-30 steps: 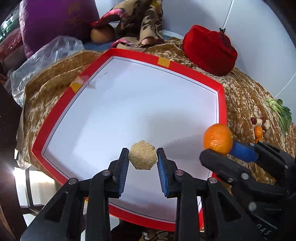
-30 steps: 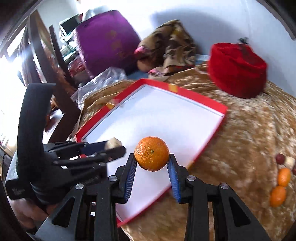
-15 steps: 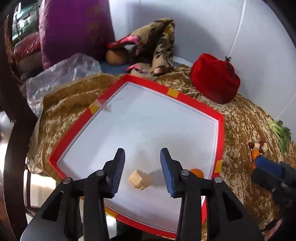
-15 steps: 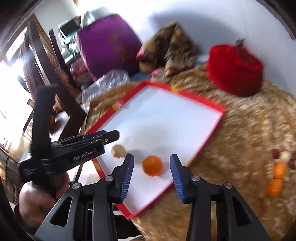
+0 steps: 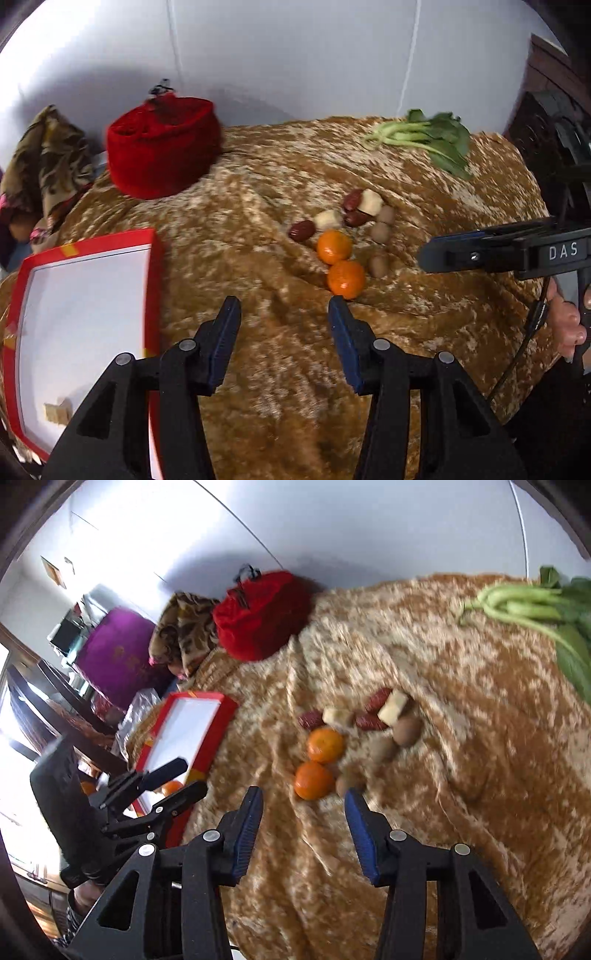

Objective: Organize fruits
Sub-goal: 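Grasp a mandarin orange with the left tool while the right tool grasps a brown nut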

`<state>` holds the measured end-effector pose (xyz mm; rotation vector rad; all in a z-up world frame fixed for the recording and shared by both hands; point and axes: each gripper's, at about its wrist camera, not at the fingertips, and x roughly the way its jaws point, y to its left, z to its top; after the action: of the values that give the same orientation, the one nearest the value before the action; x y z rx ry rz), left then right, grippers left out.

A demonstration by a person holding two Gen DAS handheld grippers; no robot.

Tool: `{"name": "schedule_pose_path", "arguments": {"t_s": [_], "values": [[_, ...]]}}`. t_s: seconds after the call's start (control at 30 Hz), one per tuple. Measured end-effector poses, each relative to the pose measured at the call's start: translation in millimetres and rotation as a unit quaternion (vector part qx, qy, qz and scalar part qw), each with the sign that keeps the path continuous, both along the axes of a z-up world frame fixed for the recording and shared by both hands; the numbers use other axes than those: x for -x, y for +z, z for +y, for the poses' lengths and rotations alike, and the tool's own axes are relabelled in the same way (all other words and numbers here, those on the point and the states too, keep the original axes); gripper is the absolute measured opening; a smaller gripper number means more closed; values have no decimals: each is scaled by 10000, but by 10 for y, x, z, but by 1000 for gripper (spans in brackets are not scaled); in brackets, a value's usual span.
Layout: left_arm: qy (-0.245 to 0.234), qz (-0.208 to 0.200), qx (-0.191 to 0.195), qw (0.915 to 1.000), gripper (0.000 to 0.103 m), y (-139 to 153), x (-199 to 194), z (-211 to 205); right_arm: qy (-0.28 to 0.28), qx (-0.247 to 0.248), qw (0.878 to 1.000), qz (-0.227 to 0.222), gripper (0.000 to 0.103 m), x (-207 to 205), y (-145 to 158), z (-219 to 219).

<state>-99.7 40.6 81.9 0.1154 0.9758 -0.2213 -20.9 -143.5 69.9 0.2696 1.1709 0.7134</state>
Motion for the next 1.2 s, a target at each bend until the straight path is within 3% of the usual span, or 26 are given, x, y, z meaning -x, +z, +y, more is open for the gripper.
{"name": "schedule_pose_path", "arguments": {"t_s": [0.1,0.2,0.4,0.6,0.67,1.0,1.2], "values": [[-160,282,-122,9994,48,-138,-120,-172,36,118,9994,318,46,-47,-180,46],[-32,389,-174,9991,48,-174,-190,-133,129,217,9991,331,42,-91,-243,144],[110,454,235,9986,48,-116,-133,31,-82,607,9971,440,35,-224,-396,226],[-128,435,181,9988,48,-100,-100,-61,-343,862,9931,715,30,-299,-643,258],[-186,458,171,9986,48,-112,-105,-92,-423,892,9931,639,23,-316,-660,274],[-742,366,173,9964,48,-170,-218,-334,-847,470,9919,823,22,-328,-533,-18],[-797,630,447,9938,48,-282,-340,-441,-1389,-22,9872,782,22,-334,-294,-453]]}}
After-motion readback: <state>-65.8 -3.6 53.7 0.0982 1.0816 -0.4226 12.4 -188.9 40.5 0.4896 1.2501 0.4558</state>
